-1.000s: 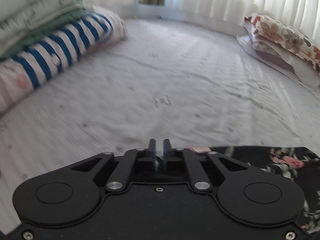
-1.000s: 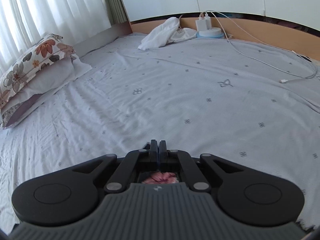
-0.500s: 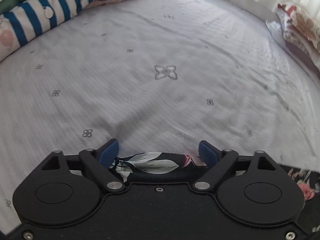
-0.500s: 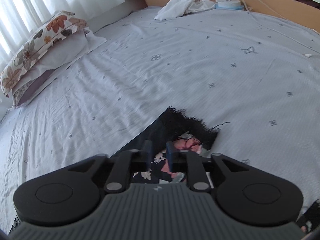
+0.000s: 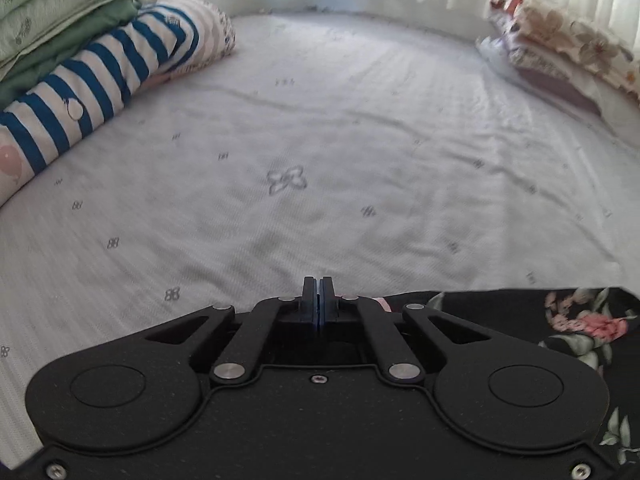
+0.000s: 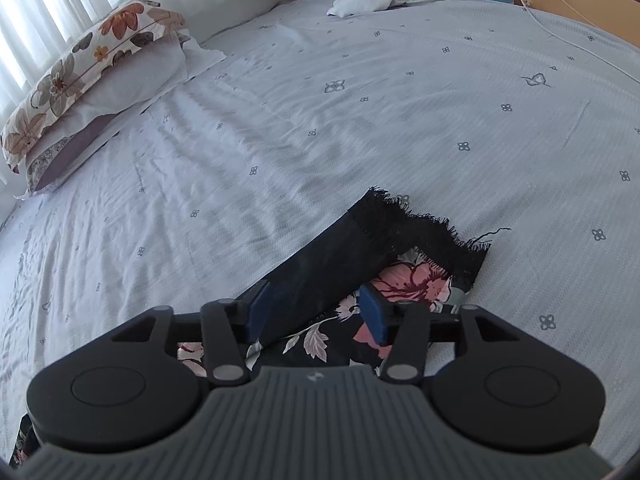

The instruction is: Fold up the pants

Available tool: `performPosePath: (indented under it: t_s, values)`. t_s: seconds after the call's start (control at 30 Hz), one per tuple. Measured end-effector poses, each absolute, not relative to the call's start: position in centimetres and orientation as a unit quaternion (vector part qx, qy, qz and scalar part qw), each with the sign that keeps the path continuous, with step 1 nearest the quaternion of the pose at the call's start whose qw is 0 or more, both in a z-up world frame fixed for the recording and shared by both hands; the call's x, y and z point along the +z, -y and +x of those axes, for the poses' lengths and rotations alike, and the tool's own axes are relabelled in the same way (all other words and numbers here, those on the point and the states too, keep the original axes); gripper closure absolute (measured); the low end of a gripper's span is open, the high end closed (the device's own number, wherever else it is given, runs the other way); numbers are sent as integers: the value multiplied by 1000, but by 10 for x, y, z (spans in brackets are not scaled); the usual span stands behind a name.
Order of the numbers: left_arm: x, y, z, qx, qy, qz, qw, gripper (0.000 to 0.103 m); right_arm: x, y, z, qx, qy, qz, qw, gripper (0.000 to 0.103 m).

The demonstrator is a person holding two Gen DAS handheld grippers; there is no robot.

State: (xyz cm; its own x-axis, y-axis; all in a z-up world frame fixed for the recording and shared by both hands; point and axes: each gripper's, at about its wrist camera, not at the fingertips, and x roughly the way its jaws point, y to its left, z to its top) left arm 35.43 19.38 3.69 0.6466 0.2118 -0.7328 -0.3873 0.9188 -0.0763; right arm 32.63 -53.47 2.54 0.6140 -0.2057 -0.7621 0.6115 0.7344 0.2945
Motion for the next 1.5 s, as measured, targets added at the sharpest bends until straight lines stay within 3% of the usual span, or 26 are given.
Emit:
performPosePath:
  t_s: [0.13,0.53,0.7,0.8,0.83,0.87,1.23,1.5]
  values:
    - [50,-192,344,168,-363,-121,909,101,20,539,326,-229,-380,293,847,24]
    - [70,-198,321,151,-325,-130,925,101,-5,539,337,-210,-375,353,831,19]
    - [73,-190,314,144,-316,-112,931,101,-7,520,365,-224,-385,305,842,12]
    - [75,-187,311,142,-312,-102,934,101,-10,506,380,-253,-398,256,844,41]
    - [75,-187,310,142,-311,-100,934,101,-9,503,380,-271,-394,243,844,75]
    - [75,-187,309,141,-310,-98,935,101,-7,501,378,-282,-386,239,845,98]
    - [93,-192,282,137,-296,-102,940,101,45,534,317,-288,-308,281,862,101]
    - [118,-203,219,127,-283,-114,944,102,81,557,228,-294,-289,289,864,101]
